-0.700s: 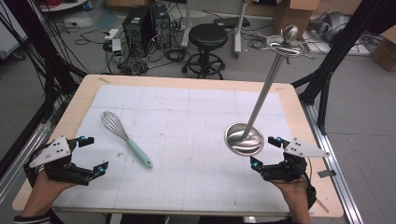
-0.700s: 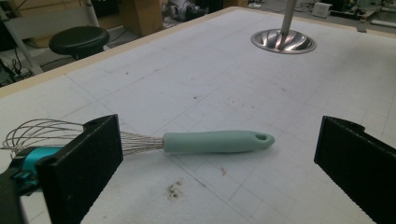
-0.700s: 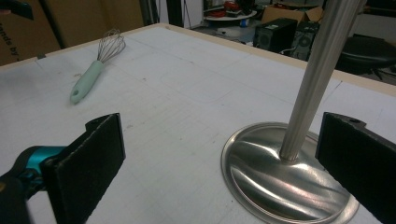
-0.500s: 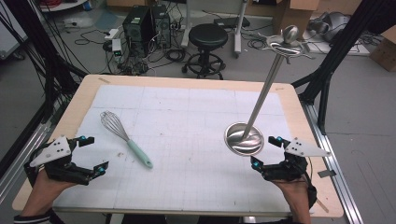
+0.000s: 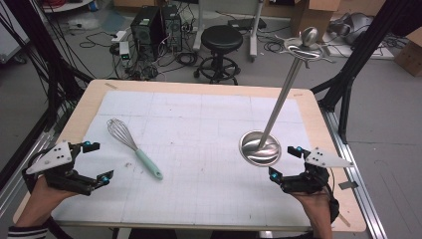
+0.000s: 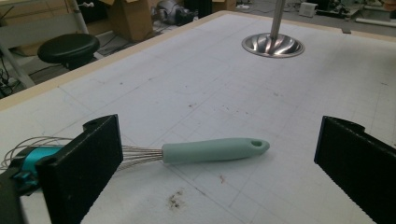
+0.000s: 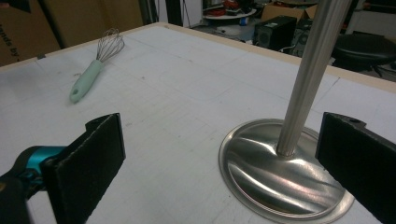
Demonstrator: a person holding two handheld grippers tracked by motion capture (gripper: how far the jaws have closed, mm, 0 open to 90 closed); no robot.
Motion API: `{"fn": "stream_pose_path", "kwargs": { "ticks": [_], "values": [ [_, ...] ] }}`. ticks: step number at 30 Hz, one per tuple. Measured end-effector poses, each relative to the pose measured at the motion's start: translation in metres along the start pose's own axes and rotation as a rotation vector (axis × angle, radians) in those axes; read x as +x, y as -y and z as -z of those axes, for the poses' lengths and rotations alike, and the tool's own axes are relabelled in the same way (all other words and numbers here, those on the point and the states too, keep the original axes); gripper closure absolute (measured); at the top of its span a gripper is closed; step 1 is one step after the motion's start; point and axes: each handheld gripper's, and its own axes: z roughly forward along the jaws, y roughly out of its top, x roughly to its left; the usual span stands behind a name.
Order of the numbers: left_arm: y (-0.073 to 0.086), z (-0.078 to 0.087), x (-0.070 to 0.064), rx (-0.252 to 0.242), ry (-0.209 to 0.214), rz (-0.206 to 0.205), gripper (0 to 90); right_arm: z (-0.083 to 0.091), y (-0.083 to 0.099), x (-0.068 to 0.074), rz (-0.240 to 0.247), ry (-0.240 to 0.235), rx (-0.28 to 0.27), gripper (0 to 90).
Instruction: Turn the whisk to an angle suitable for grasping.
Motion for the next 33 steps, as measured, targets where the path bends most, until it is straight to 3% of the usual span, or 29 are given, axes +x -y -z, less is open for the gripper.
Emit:
{"fn": "stream_pose_path", "kwargs": {
  "ticks": [6,8,12,21,31,33],
  "values": [
    [-0.010,-0.007,0.005,0.069,0.033,-0.042,1.7,0.000,-0.001,0.000,0.000,-0.007,-0.002,0.5],
    [-0.017,-0.011,0.007,0.085,0.040,-0.069,1.7,0.000,-0.002,0.000,0.003,-0.008,-0.003,0.5],
    [-0.025,-0.016,0.008,0.105,0.053,-0.086,1.7,0.001,-0.001,-0.001,-0.001,-0.010,-0.003,0.5],
    [-0.046,-0.033,0.013,0.203,0.113,-0.185,1.7,0.001,-0.003,0.001,0.008,-0.019,-0.002,0.5],
    [-0.058,-0.052,0.020,0.267,0.162,-0.233,1.7,0.003,-0.004,0.002,0.013,-0.022,-0.003,0.5],
    [-0.062,-0.058,0.022,0.308,0.181,-0.257,1.7,0.003,-0.004,0.002,0.012,-0.022,-0.003,0.5]
  ]
}}
